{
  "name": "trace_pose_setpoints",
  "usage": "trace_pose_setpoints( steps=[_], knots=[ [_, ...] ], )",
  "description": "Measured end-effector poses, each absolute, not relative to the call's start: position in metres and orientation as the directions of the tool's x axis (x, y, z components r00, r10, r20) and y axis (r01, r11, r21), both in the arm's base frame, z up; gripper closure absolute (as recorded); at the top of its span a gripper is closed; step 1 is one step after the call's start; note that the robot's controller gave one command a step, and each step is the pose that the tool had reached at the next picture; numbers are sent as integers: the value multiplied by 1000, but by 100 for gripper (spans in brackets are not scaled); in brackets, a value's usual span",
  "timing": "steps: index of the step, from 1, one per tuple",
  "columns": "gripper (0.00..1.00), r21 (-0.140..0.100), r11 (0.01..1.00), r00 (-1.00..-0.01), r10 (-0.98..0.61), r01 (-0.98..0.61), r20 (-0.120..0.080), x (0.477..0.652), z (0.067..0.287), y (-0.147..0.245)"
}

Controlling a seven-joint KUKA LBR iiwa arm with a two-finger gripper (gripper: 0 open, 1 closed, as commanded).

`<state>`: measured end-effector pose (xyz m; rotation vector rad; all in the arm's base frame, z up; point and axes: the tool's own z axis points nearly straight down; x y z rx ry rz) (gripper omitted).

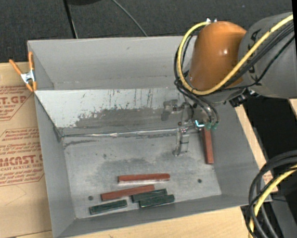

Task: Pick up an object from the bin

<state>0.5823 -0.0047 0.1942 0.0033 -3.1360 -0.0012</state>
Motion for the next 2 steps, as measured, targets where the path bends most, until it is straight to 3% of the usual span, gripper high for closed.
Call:
trace_pose_setpoints(
  steps=[1, 2],
  knots=[
    [0, 1, 1000, -1000, -2, -2, -2, 584, 199, -5],
    [0, 0, 998, -998, -62, -62, -6, 535, 155, 13]
  ],
)
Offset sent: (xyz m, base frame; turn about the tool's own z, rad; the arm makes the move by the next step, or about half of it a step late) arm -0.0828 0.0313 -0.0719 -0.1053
